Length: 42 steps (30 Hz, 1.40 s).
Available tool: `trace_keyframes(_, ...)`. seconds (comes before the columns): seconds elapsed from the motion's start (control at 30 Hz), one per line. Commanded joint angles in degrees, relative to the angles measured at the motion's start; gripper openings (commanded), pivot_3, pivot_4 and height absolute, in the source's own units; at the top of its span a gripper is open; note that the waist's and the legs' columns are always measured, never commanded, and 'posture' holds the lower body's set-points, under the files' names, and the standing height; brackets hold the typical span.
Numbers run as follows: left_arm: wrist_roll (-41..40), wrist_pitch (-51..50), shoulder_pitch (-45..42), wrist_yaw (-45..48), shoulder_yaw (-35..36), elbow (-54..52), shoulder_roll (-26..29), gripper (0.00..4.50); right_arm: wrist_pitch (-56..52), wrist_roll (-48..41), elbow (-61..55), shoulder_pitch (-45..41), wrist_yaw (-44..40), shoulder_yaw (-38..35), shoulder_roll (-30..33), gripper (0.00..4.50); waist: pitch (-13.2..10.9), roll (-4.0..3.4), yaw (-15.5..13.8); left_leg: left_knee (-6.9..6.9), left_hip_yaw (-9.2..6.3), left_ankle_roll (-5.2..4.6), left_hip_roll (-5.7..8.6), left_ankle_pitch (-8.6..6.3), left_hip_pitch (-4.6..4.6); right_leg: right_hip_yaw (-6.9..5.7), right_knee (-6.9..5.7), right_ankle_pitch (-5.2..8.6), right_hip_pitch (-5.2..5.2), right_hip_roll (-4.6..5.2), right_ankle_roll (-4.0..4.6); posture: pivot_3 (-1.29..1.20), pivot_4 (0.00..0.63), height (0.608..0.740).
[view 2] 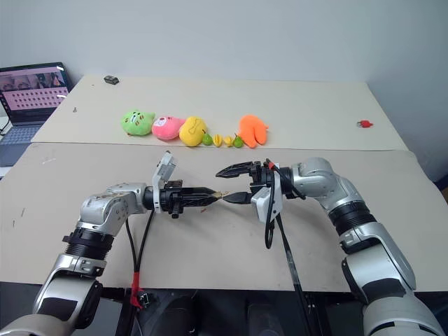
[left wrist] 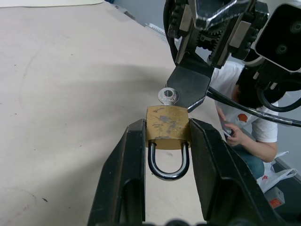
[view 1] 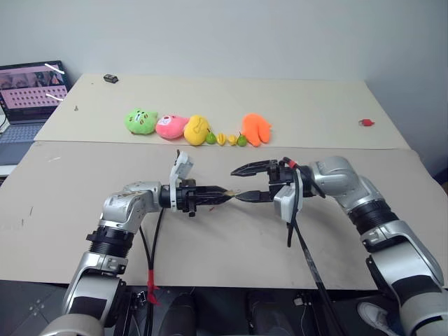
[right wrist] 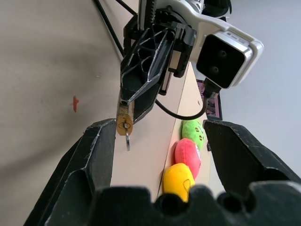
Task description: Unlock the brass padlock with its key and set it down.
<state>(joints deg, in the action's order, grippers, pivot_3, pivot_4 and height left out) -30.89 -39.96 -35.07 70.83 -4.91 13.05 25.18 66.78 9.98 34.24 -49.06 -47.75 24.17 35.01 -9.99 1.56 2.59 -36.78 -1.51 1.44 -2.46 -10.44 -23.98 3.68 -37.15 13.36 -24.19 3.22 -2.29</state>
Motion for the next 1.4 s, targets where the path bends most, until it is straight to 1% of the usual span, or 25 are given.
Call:
trace_keyframes(0.03, -1.01, 0.12, -0.31, -0.01, 1.10, -1.60, 0.11, 0.84, -0.47, -2.30, -2.30, -0.90, -0.07, -0.20, -0.39, 2.14, 0.00, 0.00, 0.00, 0.00, 0.00, 0.00, 0.00, 0.00, 0.00, 0.00, 0.00, 0.00, 0.00, 0.00, 0.00, 0.00, 0.150, 0.722)
trace_keyframes(0.2, -1.15, -0.21, -0.04, -0.20, 1.51, -2.01, 0.28, 0.84, -0.40, -1.67, -1.52, -1.67, 0.02, -0.41, -0.81, 0.38, 0.00, 0.00, -0.03, 0.00, 0.00, 0.00, 0.00, 0.00, 0.00, 0.00, 0.00, 0.00, 0.00, 0.00, 0.00, 0.00, 0.150, 0.722)
trace_keyframes(0.6, -1.51, -0.85, 0.01, -0.17, 1.51, -2.32, 0.65, 0.84, 0.61, -0.39, 0.76, -3.86, 0.16, -0.15, -1.52, 0.38, 0.00, 0.00, -0.02, 0.00, 0.00, 0.00, 0.00, 0.00, 0.00, 0.00, 0.00, 0.00, 0.00, 0.00, 0.00, 0.00, 0.150, 0.722)
trace_keyframes(0.83, -1.57, -1.02, 0.43, -0.31, 1.67, -2.84, 0.86, 0.84, 2.35, -0.19, 0.74, -2.07, -1.06, 1.22, 0.29, 0.38, 0.00, 0.00, -0.03, 0.00, 0.00, 0.00, 0.00, 0.00, 0.00, 0.00, 0.00, 0.00, 0.00, 0.00, 0.00, 0.00, 0.150, 0.722)
trace_keyframes(0.9, -1.44, -0.93, 0.38, -0.34, 1.72, -2.72, 0.87, 0.84, 1.25, -1.65, 0.63, -1.71, -1.62, 1.55, 0.47, 0.38, 0.00, 0.00, -0.03, 0.00, 0.00, 0.00, 0.00, 0.00, 0.00, 0.01, 0.00, 0.00, 0.01, 0.00, 0.00, 0.00, 0.150, 0.722)
trace_keyframes(0.97, -1.43, -1.02, 0.42, -0.38, 1.78, -2.81, 0.87, 0.84, -0.35, -3.17, 0.37, -1.60, -2.02, 1.37, 0.37, 0.88, 0.00, 0.00, 0.03, 0.00, 0.00, 0.00, 0.00, 0.00, 0.00, 0.01, 0.00, 0.00, 0.00, 0.00, 0.00, 0.00, 0.150, 0.722)
trace_keyframes(1.0, -1.42, -1.05, 0.45, -0.38, 1.78, -2.88, 0.89, 0.84, -0.41, -3.24, 0.31, -1.67, -2.22, 1.41, 0.43, 1.06, 0.00, 0.00, 0.04, 0.00, 0.00, 0.00, 0.00, 0.00, 0.00, 0.00, -0.01, 0.00, 0.00, 0.00, 0.00, 0.00, 0.150, 0.722)
trace_keyframes(1.2, -1.33, -0.94, 0.26, -0.26, 1.75, -2.58, 0.88, 0.84, 0.84, -0.98, 1.46, -1.97, -1.85, 1.34, 0.50, 3.14, 0.00, 0.00, -0.02, 0.00, 0.00, 0.00, 0.00, 0.00, 0.01, 0.01, -0.01, 0.00, 0.01, 0.00, 0.00, 0.00, 0.150, 0.722)
trace_keyframes(1.4, -1.36, -1.03, 0.27, -0.16, 1.71, -2.63, 0.94, 0.84, 1.89, 0.18, 2.64, -2.76, -0.74, 0.79, -0.03, 3.14, 0.00, 0.00, 0.01, 0.00, 0.00, 0.00, 0.00, 0.00, 0.02, 0.01, -0.01, 0.00, 0.00, 0.00, 0.00, 0.00, 0.150, 0.722)
